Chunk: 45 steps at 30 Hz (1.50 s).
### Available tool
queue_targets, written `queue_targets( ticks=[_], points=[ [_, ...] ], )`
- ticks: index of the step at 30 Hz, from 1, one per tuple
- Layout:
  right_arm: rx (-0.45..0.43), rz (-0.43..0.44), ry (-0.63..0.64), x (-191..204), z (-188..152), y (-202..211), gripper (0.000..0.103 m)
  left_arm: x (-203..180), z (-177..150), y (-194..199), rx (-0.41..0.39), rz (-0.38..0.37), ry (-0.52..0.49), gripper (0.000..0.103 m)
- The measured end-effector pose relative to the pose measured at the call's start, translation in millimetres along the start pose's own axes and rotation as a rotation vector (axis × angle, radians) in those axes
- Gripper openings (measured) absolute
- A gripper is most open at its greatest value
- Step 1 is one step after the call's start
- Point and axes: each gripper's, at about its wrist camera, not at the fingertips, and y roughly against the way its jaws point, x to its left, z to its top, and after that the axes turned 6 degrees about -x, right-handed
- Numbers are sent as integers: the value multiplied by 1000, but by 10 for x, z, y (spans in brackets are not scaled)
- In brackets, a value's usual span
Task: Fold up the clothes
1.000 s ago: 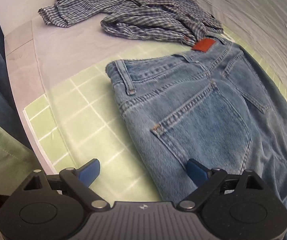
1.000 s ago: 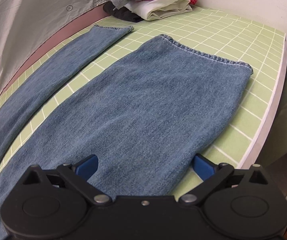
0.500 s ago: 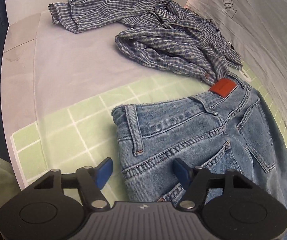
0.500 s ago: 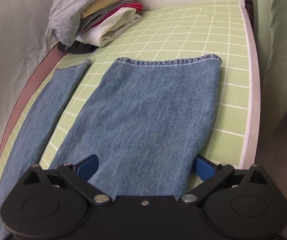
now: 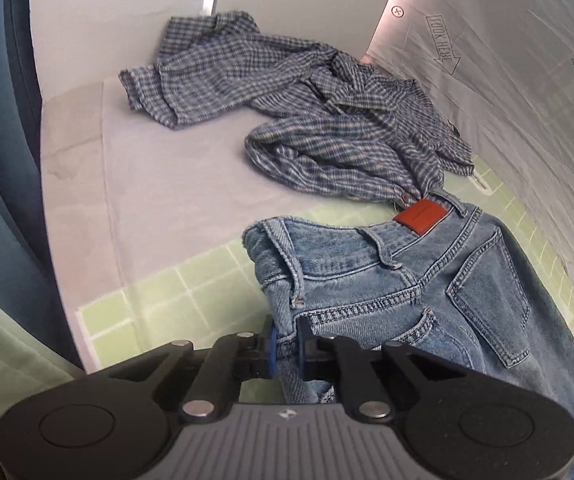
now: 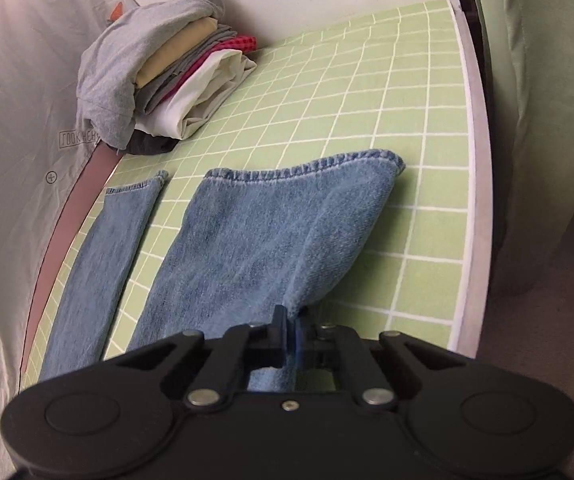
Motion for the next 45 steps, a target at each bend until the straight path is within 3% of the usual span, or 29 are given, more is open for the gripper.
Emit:
queue_targets(
  ticks=[6, 11, 15, 18, 22, 26, 27, 28, 30, 31, 32, 33, 35, 37, 41, 45],
  points=[
    [-9, -11, 101, -10, 7, 323, 4, 128, -64, 313, -46, 90, -60, 11],
    [-4, 1, 124, 60, 57, 235, 4, 101, -109, 320, -36, 103, 63, 11],
    [-34, 55, 76, 298, 216, 146, 4, -76, 68, 429, -91, 67, 134, 11],
    [-59, 121, 100, 652, 333, 23, 4, -368, 230, 439, -138, 27, 146, 11],
    [-72, 199, 143, 1160, 429, -287, 4, -1000, 445, 183, -190, -29, 21, 11],
    [-82, 251, 264, 2016, 458, -794, 4, -1712, 708, -376, -211, -72, -34, 13],
    [-71, 265, 295, 2253, 432, -944, 4, -1897, 768, -575, -199, -60, -66, 20],
    [-58, 280, 324, 2491, 404, -1096, 7, -2074, 823, -761, -188, -46, -97, 25],
    [-16, 282, 410, 2883, 300, -1378, 31, -2306, 879, -968, -170, -23, -135, 42],
    [0, 249, 456, 3074, 216, -1474, 53, -2334, 859, -978, -166, -22, -140, 45],
    [3, 239, 483, 3185, 143, -1499, 56, -2304, 795, -947, -173, -24, -140, 58],
    [0, 255, 501, 3204, 75, -1475, 56, -2274, 731, -915, -180, -26, -139, 76],
    [-4, 269, 536, 3139, -66, -1406, 72, -2141, 565, -882, -146, -2, -123, 86],
    [-5, 236, 576, 2918, -215, -1327, 78, -1963, 375, -867, -82, 39, -98, 86],
    [4, 75, 627, 2399, -439, -1264, 78, -1638, 19, -905, 40, 72, -16, 86],
    [89, 10, 543, 1987, -522, -1273, 78, -1591, -198, -956, 104, 8, 79, 86]
  ],
)
